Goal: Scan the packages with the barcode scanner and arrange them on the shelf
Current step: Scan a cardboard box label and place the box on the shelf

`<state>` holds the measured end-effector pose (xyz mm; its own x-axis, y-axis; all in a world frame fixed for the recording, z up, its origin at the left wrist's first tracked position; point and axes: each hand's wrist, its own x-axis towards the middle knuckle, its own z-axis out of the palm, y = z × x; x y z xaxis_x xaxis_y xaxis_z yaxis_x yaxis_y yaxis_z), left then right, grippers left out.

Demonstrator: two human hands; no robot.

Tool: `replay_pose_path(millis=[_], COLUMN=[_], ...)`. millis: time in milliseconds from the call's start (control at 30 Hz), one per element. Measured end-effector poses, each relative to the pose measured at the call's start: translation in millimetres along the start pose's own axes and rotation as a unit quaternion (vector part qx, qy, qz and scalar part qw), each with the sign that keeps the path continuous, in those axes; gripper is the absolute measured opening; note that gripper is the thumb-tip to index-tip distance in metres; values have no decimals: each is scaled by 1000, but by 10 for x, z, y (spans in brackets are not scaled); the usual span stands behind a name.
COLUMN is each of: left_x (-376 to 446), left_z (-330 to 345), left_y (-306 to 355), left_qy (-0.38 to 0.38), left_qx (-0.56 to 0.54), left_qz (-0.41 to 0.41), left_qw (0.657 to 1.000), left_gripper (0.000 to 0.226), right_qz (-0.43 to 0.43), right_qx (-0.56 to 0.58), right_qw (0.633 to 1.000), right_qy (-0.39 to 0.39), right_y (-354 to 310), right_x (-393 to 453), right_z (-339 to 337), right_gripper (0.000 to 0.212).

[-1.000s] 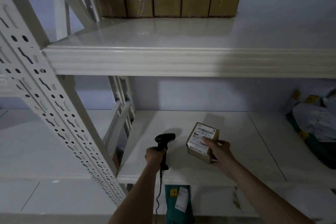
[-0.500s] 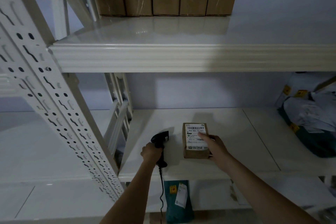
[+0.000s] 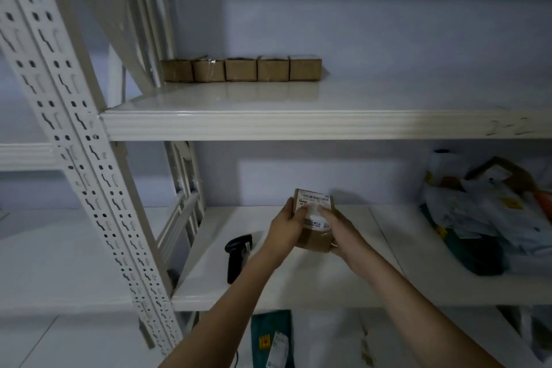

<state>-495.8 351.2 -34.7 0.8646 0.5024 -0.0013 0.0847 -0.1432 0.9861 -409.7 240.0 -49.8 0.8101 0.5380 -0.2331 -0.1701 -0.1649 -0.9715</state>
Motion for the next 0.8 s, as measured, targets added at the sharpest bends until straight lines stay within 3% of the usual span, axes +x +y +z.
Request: replay_pose_path(millis=[133,200,367,700,800], left_x=[-280,-428,-726,-686,-510], left_z=[252,420,761,810,786], left_y=[304,513,1061,2072,2288], left_qy=[-102,-113,-16,119,130], left_qx=[102,132,201,191,195], left_qz=[71,104,194,313,329], left_qw=[987,979,960,923,915], left_gripper=[50,50,46,48,45], right_qz=[-92,-110,-204,-360,-385], right_qx=[-104,-130,-152,-140,-167], right_qw=[990,985,967,922,907], right_qy=[-6,-7,5,37,47], right_y=[-200,-297,-661,-1699,-1979], right_x=[-470,-669,-1084,-1181,-1049], right_z=[-566,-871,-1335,-1559,-1554], right_gripper=[62,68,59,64,68])
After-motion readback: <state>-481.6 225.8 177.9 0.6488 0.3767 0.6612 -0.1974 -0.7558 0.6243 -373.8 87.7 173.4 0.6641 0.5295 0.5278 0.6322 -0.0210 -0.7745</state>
